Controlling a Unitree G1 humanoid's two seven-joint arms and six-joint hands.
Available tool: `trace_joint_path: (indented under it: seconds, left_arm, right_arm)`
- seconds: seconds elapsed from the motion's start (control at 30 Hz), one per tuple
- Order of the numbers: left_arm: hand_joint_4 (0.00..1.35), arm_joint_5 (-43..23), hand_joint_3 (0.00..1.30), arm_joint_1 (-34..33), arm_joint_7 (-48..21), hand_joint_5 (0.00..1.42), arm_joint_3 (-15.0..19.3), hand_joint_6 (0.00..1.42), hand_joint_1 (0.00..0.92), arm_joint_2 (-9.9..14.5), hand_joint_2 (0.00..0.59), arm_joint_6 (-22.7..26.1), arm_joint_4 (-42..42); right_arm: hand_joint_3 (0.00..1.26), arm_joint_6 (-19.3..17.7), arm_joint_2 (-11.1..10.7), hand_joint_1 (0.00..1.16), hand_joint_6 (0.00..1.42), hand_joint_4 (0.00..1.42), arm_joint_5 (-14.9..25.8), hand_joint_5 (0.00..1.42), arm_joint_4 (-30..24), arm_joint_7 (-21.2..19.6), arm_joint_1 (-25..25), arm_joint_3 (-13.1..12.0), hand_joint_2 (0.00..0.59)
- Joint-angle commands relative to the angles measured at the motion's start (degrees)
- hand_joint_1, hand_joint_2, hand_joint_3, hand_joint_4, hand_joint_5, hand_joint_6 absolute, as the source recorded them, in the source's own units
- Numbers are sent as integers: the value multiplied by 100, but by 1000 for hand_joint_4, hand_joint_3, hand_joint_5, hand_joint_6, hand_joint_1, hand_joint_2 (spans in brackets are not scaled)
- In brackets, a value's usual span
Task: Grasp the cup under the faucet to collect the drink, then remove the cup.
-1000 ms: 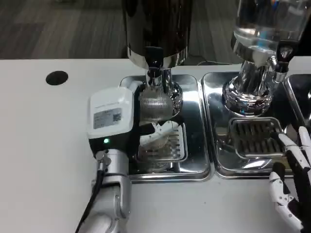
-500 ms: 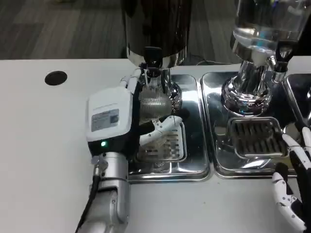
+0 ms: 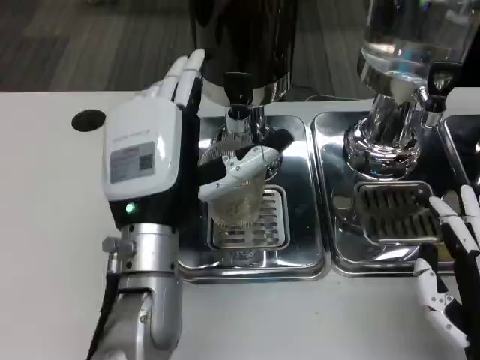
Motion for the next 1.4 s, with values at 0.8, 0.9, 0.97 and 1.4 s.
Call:
trace_joint_path:
  seconds: [0.8, 0.9, 0.97, 1.4]
  left_arm:
    - [687, 163, 737, 2, -43, 761, 84, 611, 10, -86, 74, -644, 224]
    - [710, 168, 760, 47, 7, 789, 116, 638, 18, -76, 74, -676, 206]
    - [710, 166, 761, 76, 3, 791, 142, 640, 18, -64, 74, -682, 191]
    - [710, 200, 765, 344, 169, 778, 250, 639, 20, -50, 79, -842, 246]
  right_arm:
    - [202, -52, 62, 0, 0, 0, 47, 0, -96, 39, 199, -57, 535]
    - [204, -42, 64, 0, 0, 0, 38, 0, -107, 56, 183, -53, 538]
    - [205, -45, 69, 0, 0, 0, 34, 0, -99, 59, 170, -40, 538]
    - [205, -60, 103, 0, 0, 0, 25, 0, -41, 56, 132, -10, 539]
